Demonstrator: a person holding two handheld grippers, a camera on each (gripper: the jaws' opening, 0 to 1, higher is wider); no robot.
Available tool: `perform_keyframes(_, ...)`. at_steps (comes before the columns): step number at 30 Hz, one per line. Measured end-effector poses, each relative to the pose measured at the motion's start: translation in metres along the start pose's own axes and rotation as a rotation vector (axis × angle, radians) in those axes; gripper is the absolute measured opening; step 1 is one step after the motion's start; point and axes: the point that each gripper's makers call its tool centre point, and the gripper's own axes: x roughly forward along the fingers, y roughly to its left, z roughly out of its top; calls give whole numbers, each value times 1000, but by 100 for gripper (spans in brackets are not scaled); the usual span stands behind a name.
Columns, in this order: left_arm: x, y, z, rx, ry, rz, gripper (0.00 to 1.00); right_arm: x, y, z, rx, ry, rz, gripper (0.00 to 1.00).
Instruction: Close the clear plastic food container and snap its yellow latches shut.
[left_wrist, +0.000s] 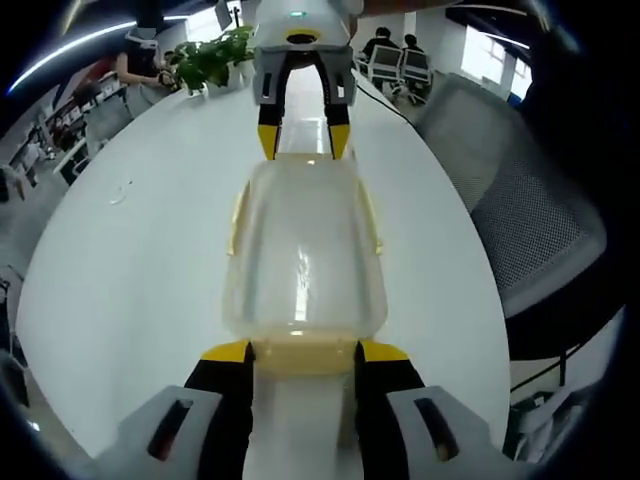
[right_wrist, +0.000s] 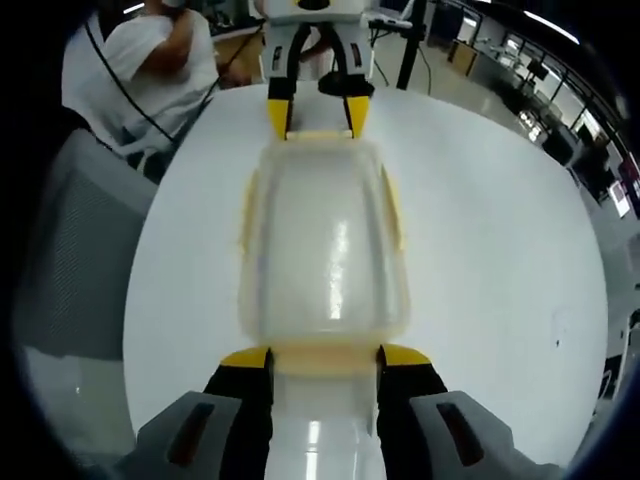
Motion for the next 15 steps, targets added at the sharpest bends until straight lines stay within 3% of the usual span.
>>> perform_keyframes(15, -5, -2, 27, 18, 16, 0, 38, -25, 6, -12, 20, -25, -4, 39)
